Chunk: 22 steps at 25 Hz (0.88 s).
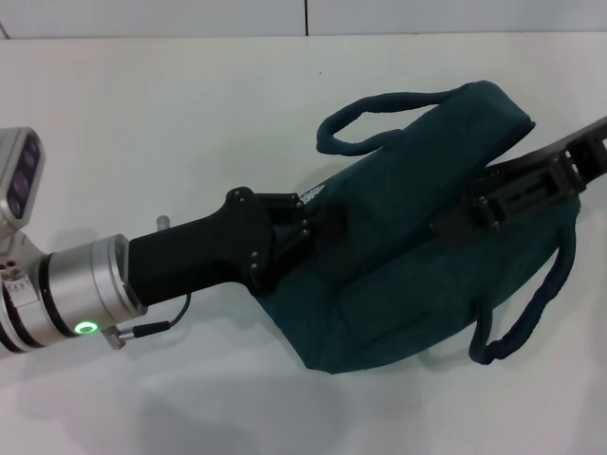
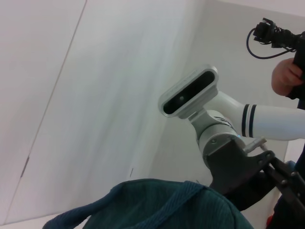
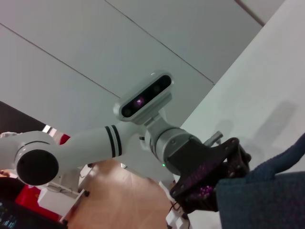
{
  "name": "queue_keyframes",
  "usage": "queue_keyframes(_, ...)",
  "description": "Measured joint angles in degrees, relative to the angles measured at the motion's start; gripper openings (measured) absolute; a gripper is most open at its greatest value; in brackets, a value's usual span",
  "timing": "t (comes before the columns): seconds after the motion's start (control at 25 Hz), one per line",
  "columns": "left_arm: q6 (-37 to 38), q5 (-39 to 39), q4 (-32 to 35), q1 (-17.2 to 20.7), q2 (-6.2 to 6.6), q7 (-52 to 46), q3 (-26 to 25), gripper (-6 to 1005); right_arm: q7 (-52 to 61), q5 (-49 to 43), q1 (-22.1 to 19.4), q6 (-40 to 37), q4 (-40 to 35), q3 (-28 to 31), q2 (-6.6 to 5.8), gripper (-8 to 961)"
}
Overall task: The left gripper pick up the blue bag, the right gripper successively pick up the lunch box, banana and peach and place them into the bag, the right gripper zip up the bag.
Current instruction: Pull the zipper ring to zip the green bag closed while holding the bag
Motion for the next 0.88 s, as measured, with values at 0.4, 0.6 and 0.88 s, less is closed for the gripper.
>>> queue_keyframes(0.4,-1.81,-0.84,0.00,-0.06,-0.12,0.10,-0.10,55,0.57,0.14,0.49,-1.21,0.91,0.13,-1.14,744)
queue_keyframes(0.6,-2.41,-0.98,-0.06,-0.03,-0.19,0.14,-0.10,55,0.96,1.52,0.54,-1.52,0.90,0.25,-1.65,744)
queue_keyframes(0.88,-2.95,-1.00,-0.09,-0.01,-0.21,0.17,-0.08,55,1.49,3.11,0.67,-1.84,1.96,0.94,-2.20,743)
